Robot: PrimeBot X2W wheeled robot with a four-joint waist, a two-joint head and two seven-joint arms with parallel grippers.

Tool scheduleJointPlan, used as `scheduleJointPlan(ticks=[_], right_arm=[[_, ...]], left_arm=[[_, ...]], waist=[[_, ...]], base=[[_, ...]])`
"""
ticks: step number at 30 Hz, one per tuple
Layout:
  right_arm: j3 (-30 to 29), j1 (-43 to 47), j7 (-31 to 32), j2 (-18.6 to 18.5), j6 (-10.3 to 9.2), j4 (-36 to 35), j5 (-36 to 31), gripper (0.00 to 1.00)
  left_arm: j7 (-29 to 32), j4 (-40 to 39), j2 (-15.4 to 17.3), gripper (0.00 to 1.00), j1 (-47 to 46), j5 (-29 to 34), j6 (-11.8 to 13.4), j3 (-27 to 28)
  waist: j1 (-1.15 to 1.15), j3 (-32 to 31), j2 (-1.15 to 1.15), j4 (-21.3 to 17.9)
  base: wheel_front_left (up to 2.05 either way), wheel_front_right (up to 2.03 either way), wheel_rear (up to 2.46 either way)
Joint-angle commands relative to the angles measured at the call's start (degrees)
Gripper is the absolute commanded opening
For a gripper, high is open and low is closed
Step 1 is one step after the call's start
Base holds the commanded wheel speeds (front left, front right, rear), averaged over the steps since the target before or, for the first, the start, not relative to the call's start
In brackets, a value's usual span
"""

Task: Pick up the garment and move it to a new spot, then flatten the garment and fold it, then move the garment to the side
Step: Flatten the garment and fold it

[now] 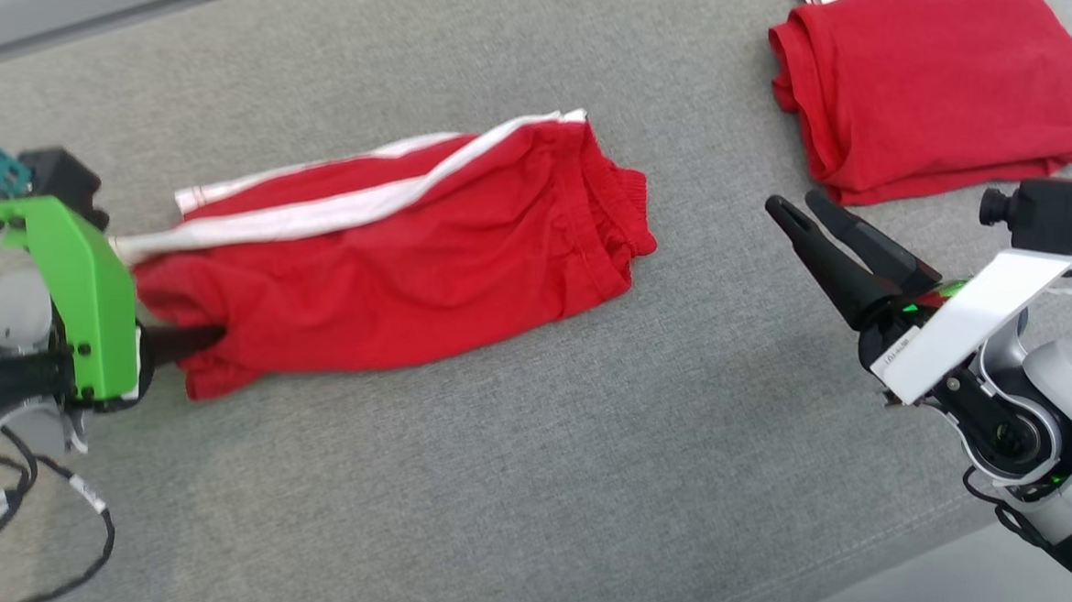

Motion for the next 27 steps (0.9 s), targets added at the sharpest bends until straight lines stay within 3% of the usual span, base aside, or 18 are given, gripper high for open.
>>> scheduleJointPlan(ticks=[1,9,10,11,16,20,24,27], right_arm=[[-0.3,1.3,0.2,-0.3,0.03,0.2,0.3,1.00],[-2.1,5.1,1.6,-1.2,0.03,0.3,0.9,1.00],[-2.4,5.5,1.8,-1.3,0.03,0.2,0.9,1.00],[-2.7,5.9,1.8,-1.3,0.03,0.2,0.9,1.00],[-3.7,7.4,2.1,-0.7,0.03,0.6,-0.5,1.00],[-5.0,8.2,2.2,1.1,0.03,2.2,-2.4,1.00],[-7.2,8.4,0.9,2.6,0.03,3.5,-7.2,1.00],[-10.2,8.7,-0.8,4.4,0.03,4.2,-12.4,1.00]], left_arm=[[-0.5,-0.4,0.8,0.00,2.0,-0.3,0.4,-0.1],[-4.0,-2.7,3.3,0.00,10.1,-1.6,1.5,-0.8],[-4.9,-2.7,3.3,0.32,10.9,-1.2,1.6,-0.8],[-5.6,-2.6,3.1,1.00,11.4,-1.1,1.7,-0.8],[-8.7,-2.4,2.4,1.00,13.3,-1.1,1.7,-0.3],[-12.9,-3.6,4.4,1.00,13.6,1.8,0.9,0.6],[-22.5,-5.5,6.2,1.00,14.1,8.0,1.6,2.1],[-32.1,-7.6,6.7,1.00,15.9,11.5,3.8,4.2]], waist=[[0.00,-3.8,0.00,2.8],[0.00,-7.1,0.00,4.4],[0.00,-7.3,0.00,4.5],[0.00,-7.6,0.00,4.6],[0.00,-9.4,0.00,5.5],[0.00,-10.8,0.00,6.2],[0.00,-12.1,0.00,6.9],[0.00,-13.4,0.00,7.7]], base=[[0.00,0.00,0.00],[0.00,0.00,0.00],[0.00,0.00,0.00],[0.00,0.00,0.00],[0.00,0.00,0.00],[0.00,0.00,0.00],[0.00,0.00,0.00],[0.00,0.00,0.00]])
